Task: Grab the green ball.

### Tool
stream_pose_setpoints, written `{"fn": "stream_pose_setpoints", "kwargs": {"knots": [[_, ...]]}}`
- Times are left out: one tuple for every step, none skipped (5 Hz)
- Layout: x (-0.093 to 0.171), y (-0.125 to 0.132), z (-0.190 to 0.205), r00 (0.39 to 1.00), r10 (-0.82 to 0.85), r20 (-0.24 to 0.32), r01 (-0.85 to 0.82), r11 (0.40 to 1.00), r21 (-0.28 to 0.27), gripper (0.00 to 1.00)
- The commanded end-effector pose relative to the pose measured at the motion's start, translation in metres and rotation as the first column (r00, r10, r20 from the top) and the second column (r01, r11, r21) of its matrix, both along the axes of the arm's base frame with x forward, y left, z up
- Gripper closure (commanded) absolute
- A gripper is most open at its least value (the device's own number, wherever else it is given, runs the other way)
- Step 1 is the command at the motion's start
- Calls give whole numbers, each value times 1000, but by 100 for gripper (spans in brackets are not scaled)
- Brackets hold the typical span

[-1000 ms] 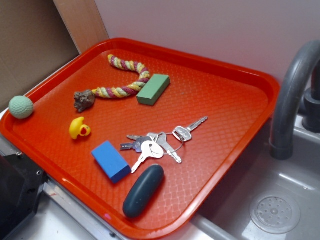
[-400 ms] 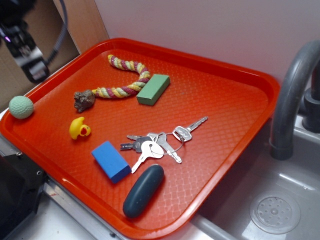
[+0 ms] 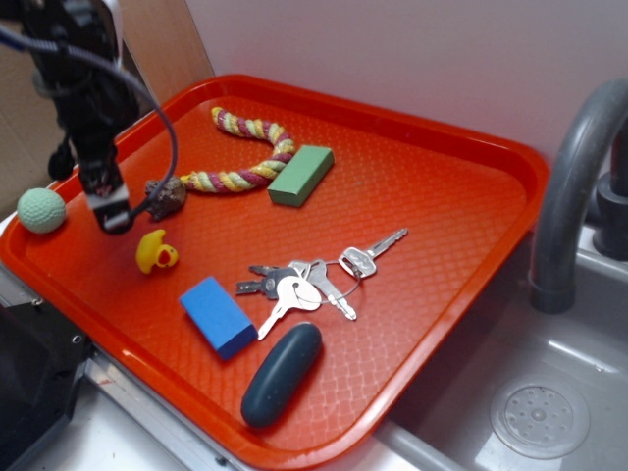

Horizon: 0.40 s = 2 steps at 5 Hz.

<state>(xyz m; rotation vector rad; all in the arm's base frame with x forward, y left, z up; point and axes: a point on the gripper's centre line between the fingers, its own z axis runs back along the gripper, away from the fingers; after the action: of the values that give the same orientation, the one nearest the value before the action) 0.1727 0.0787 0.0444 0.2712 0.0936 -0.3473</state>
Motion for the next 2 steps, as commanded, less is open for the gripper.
{"fn": "stream_pose_setpoints", "kwargs": {"knots": [[-29,48,-6,996,73,-55,-72,997,28,0],[-30,50,21,998,58,-15,-58,998,-15,0]]}}
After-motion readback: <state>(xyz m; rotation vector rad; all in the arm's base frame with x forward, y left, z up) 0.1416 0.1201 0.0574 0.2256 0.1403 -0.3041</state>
